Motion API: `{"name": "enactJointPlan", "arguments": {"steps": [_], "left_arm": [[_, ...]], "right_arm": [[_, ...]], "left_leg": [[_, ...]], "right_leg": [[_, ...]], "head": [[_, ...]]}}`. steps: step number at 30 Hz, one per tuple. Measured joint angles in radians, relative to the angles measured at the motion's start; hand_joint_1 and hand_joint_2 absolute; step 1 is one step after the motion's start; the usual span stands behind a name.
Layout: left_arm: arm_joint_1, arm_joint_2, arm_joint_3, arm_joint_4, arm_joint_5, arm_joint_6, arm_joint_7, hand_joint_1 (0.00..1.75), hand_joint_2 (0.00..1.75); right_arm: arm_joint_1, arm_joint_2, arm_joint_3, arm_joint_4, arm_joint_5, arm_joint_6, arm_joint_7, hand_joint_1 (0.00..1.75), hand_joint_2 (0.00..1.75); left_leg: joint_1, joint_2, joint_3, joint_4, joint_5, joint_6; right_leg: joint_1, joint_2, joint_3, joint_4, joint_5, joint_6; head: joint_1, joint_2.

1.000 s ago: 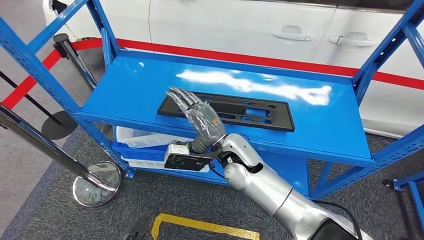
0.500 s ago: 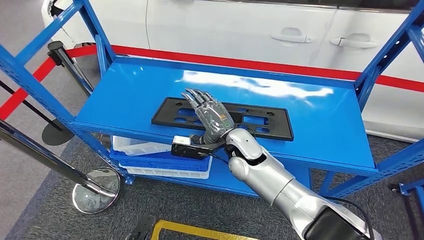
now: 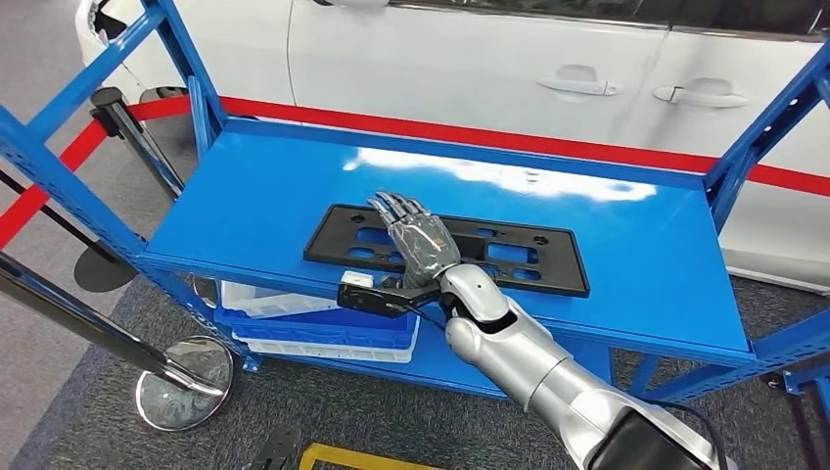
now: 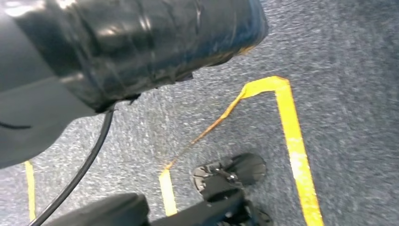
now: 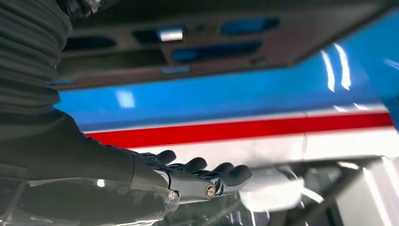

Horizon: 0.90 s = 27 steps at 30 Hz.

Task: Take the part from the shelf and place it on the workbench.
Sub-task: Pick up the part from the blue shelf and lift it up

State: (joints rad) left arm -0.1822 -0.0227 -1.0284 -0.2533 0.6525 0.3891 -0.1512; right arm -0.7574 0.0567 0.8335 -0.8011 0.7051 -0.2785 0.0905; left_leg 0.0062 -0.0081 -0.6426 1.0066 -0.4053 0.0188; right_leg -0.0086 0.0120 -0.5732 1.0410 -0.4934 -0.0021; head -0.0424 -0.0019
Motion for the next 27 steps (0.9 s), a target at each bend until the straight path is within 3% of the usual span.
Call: {"name": "enactJointPlan", "arguments": {"steps": [2,4,5,6,7,9,11,15,17,19,20,21,22,25,27], "left_arm": [[0.001,0.000,0.000,0.000,-0.004,-0.001,0.007,0.00,0.00],[0.002,0.001,0.000,0.000,-0.005,-0.004,0.015,0.00,0.00],[0.004,0.001,0.000,0.000,-0.005,-0.006,0.018,0.00,0.00],[0.007,0.002,0.000,0.000,-0.005,-0.008,0.021,0.00,0.00],[0.010,0.002,0.000,0.001,-0.005,-0.010,0.023,0.00,0.00],[0.012,0.002,0.000,0.001,-0.005,-0.013,0.027,0.00,0.00],[0.012,0.003,0.000,0.001,-0.006,-0.017,0.030,0.00,0.00],[0.014,0.006,0.000,0.001,-0.007,-0.021,0.031,0.00,0.00],[0.014,0.008,0.000,0.001,-0.009,-0.022,0.031,0.00,0.00],[0.016,0.008,0.000,0.001,-0.010,-0.023,0.031,0.00,0.00],[0.017,0.008,0.000,0.001,-0.010,-0.024,0.031,0.00,0.00],[0.019,0.008,0.000,0.001,-0.010,-0.024,0.031,0.00,0.00],[0.020,0.008,0.000,0.001,-0.010,-0.024,0.031,0.00,0.00],[0.019,0.011,0.000,0.001,-0.012,-0.024,0.032,0.00,0.00],[0.018,0.012,-0.001,0.001,-0.013,-0.025,0.034,0.00,0.00]], "right_arm": [[0.005,-0.001,0.001,0.020,0.018,-0.006,0.018,0.00,1.75],[0.015,-0.004,0.001,0.041,0.026,-0.008,0.029,0.00,1.75],[0.022,-0.007,0.001,0.050,0.026,-0.007,0.032,0.00,1.75],[0.029,-0.009,0.001,0.057,0.025,-0.006,0.034,0.00,1.75],[0.034,-0.011,0.001,0.062,0.019,-0.003,0.035,0.00,1.75],[0.037,-0.012,0.001,0.069,-0.004,0.011,0.032,0.00,0.87],[0.042,-0.012,0.001,0.072,-0.038,0.025,0.020,0.00,0.00],[0.062,-0.011,0.000,0.067,-0.093,0.027,-0.006,0.00,0.00],[0.066,-0.010,-0.001,0.060,-0.102,0.026,-0.009,0.00,0.00],[0.071,-0.010,-0.001,0.057,-0.105,0.026,-0.009,0.00,0.00],[0.075,-0.010,-0.001,0.056,-0.106,0.026,-0.009,0.00,0.00],[0.079,-0.010,-0.001,0.055,-0.107,0.026,-0.009,0.00,0.00],[0.082,-0.010,-0.001,0.053,-0.108,0.026,-0.009,0.00,0.00],[0.084,-0.010,-0.002,0.044,-0.112,0.024,-0.009,0.00,0.00],[0.088,-0.011,-0.003,0.035,-0.109,0.017,-0.006,0.00,0.00]], "left_leg": [[0.001,0.001,0.011,-0.009,-0.002,0.011],[-0.001,0.002,0.015,-0.009,-0.007,0.019],[-0.002,0.002,0.018,-0.008,-0.010,0.021],[-0.003,0.001,0.020,-0.006,-0.013,0.022],[-0.003,0.001,0.023,-0.003,-0.018,0.021],[-0.004,0.000,0.026,0.009,-0.030,0.013],[-0.007,0.000,0.023,0.021,-0.039,0.003],[-0.005,0.001,0.020,0.035,-0.053,-0.015],[-0.002,0.002,-0.014,0.113,-0.098,-0.027],[0.001,0.003,-0.078,0.245,-0.154,-0.036],[0.002,0.003,-0.102,0.291,-0.165,-0.038],[0.002,0.003,-0.110,0.302,-0.158,-0.038],[0.003,0.003,-0.096,0.270,-0.132,-0.037],[-0.001,0.002,0.001,0.068,-0.045,-0.023],[-0.007,0.001,0.028,0.016,-0.039,-0.014]], "right_leg": [[0.000,-0.003,-0.044,0.089,-0.045,0.004],[0.000,-0.003,-0.119,0.222,-0.090,0.006],[0.000,-0.003,-0.147,0.263,-0.093,0.007],[-0.001,-0.003,-0.157,0.264,-0.075,0.007],[-0.002,-0.004,-0.148,0.228,-0.040,0.006],[-0.001,-0.005,-0.096,0.097,0.032,0.002],[0.001,-0.005,-0.061,0.022,0.054,-0.003],[0.001,-0.002,-0.051,0.009,0.051,-0.021],[-0.003,-0.003,-0.046,0.004,0.052,-0.028],[-0.001,-0.004,-0.044,0.004,0.051,-0.032],[0.000,-0.003,-0.044,0.004,0.050,-0.033],[0.000,-0.003,-0.043,0.004,0.050,-0.033],[0.000,-0.002,-0.042,0.004,0.049,-0.033],[0.002,0.002,-0.038,0.004,0.047,-0.029],[0.002,0.003,-0.038,0.002,0.047,-0.021]], "head": [[0.001,0.000],[0.002,0.000],[0.002,0.000],[0.002,0.000],[0.002,0.000],[0.002,0.000],[0.000,0.000],[-0.002,0.000],[-0.006,0.000],[-0.010,0.000],[-0.010,0.000],[-0.010,0.000],[-0.010,0.000],[-0.009,0.000],[-0.009,0.000]]}}
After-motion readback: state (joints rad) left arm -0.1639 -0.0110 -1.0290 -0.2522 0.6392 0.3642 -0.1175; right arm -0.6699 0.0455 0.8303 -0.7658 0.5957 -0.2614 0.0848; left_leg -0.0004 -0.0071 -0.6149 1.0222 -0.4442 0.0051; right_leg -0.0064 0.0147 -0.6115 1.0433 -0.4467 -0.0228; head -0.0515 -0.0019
